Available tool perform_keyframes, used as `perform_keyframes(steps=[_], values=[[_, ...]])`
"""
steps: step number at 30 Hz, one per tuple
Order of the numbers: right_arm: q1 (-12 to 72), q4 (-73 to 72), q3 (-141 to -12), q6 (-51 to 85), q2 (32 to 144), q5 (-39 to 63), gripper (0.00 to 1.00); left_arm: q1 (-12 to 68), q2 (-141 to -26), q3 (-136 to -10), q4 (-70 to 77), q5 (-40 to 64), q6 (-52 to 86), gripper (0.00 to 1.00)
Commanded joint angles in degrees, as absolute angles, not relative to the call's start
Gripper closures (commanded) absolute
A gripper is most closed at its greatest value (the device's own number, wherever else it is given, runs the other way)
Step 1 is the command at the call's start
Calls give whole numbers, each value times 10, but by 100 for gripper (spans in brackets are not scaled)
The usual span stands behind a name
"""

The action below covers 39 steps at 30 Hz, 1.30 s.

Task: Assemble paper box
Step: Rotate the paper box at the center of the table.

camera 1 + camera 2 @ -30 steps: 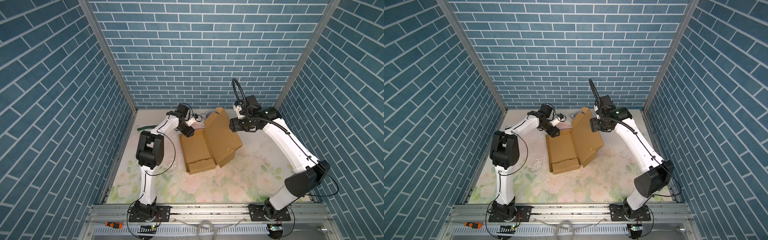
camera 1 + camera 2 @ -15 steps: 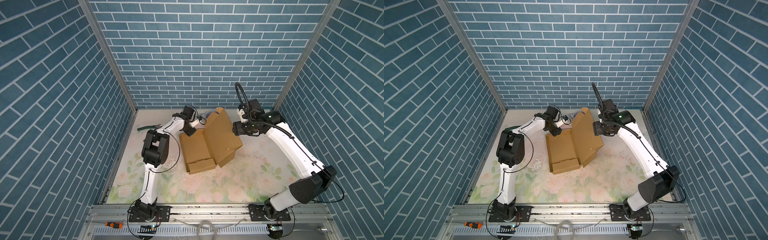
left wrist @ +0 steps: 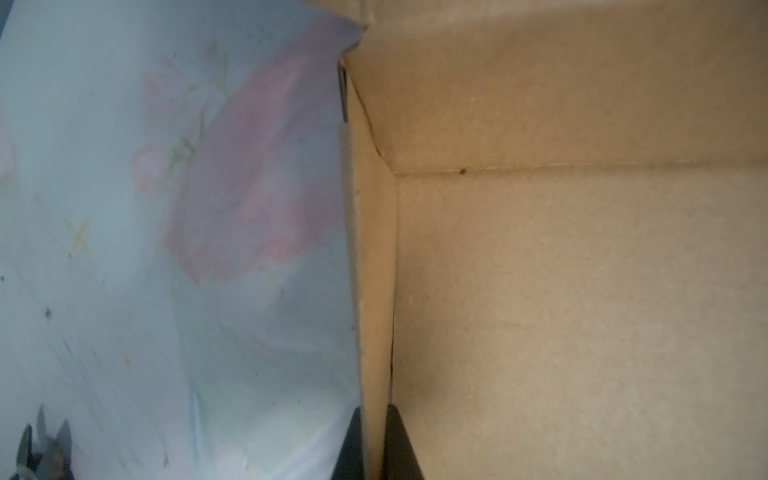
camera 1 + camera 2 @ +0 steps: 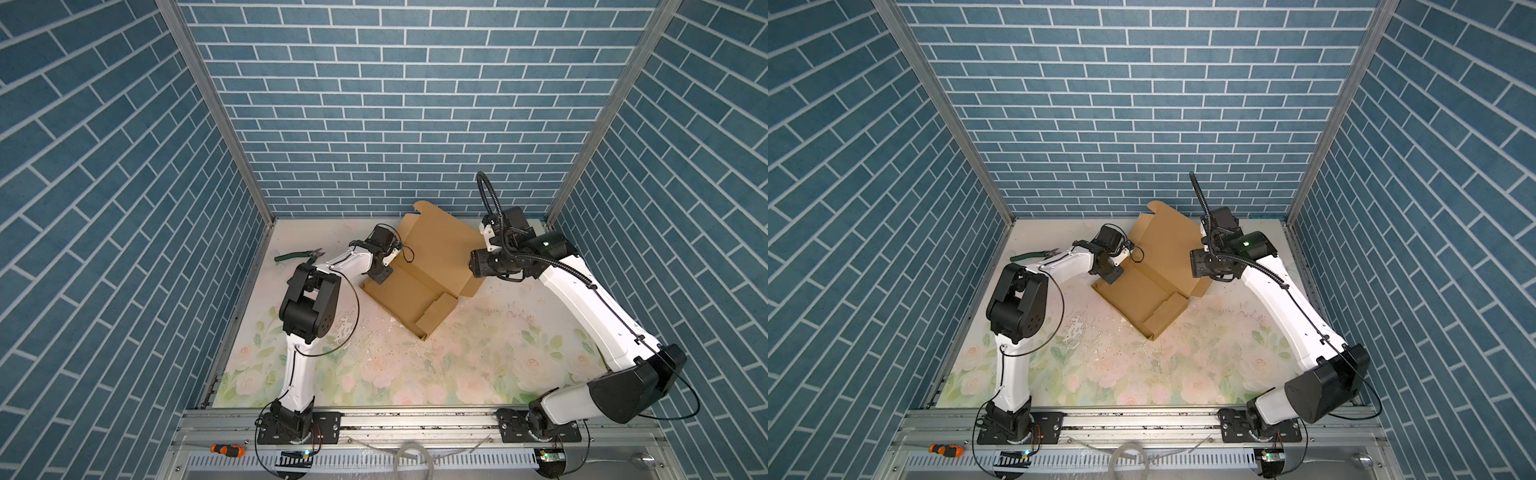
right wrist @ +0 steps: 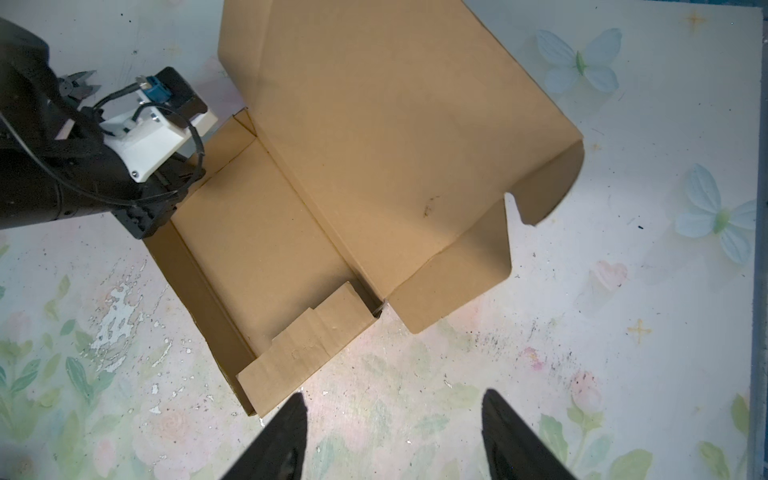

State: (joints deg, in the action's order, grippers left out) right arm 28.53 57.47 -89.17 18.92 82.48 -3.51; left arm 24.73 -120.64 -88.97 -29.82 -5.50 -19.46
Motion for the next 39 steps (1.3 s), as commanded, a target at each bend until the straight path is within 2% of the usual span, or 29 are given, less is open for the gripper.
perform_keyframes(steps=[1,8,13,17,27,33,39], values=[[280,561,-863,244,786,-53,33,246,-1193,-846,-353,-75,-136,95],[276,555,-772,344,739,-4,35,246,-1156,-798,-386,-69,-33,97],[276,452,-643,431,725,78,31,247,-1123,-752,-392,-52,32,97],[279,365,-581,478,753,121,23,249,-1094,-716,-394,-31,74,97],[309,304,-570,482,850,109,24,260,-1050,-651,-390,9,177,96],[337,308,-573,458,895,28,32,262,-1031,-621,-376,29,203,96],[349,322,-579,410,947,-30,53,265,-1028,-615,-377,30,208,96]])
